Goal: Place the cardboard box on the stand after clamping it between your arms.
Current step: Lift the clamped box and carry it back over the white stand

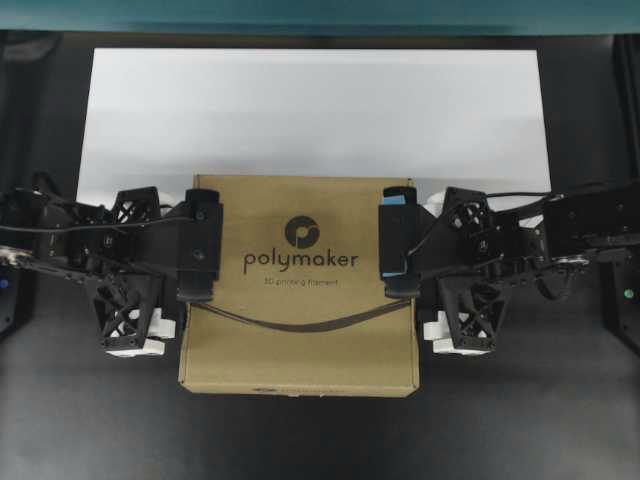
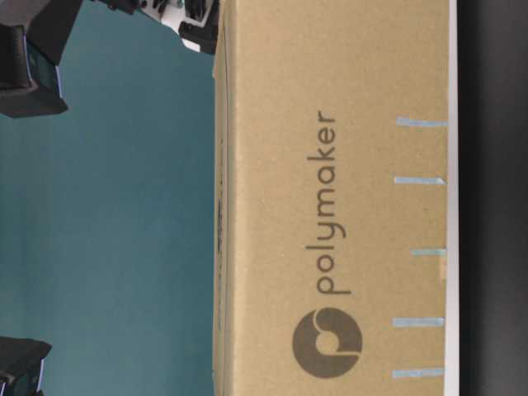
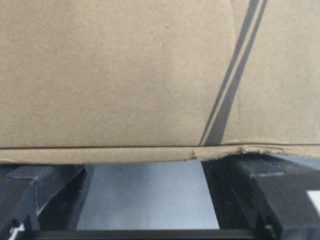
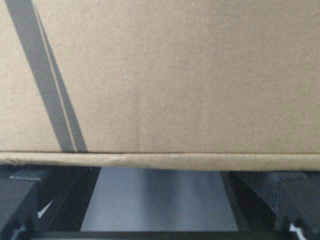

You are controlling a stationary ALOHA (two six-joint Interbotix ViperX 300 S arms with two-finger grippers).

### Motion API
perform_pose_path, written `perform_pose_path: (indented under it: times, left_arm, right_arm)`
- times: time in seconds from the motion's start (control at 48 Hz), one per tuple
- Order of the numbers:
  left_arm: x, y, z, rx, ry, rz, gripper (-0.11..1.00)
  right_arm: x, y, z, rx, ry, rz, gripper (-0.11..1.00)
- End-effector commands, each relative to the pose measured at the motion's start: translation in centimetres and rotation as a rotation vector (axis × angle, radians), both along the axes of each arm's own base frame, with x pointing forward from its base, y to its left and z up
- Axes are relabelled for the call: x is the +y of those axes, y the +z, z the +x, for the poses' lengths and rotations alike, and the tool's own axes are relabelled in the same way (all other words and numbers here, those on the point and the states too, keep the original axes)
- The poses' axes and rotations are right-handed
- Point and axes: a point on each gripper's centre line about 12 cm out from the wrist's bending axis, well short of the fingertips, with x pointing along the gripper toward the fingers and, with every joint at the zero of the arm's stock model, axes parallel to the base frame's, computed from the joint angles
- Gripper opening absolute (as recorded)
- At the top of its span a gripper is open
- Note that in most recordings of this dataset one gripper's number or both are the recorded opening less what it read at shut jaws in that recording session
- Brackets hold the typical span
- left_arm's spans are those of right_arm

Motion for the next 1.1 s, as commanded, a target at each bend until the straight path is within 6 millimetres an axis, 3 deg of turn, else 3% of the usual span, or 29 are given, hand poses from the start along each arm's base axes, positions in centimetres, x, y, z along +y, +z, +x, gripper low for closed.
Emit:
perform_pose_path:
  times: [0.0,0.479,0.709,1.084]
  left_arm:
    - [1.8,2.5,1.2,-0.089,0.057,-0.001,0.76]
    - [7.6,3.3,2.2,-0.095,0.045,0.157,0.76]
    - [11.8,2.9,2.8,-0.105,0.139,0.182,0.76]
    - [15.3,2.2,3.4,-0.072,0.156,0.234,0.76]
  right_arm:
    - [-0.2,2.0,1.9,-0.102,0.016,-0.007,0.81]
    - [-4.7,2.3,4.1,-0.128,0.023,-0.101,0.81]
    - [-7.5,1.7,4.7,-0.111,0.016,-0.147,0.81]
    - [-12.4,0.2,4.6,-0.072,0.017,-0.228,0.81]
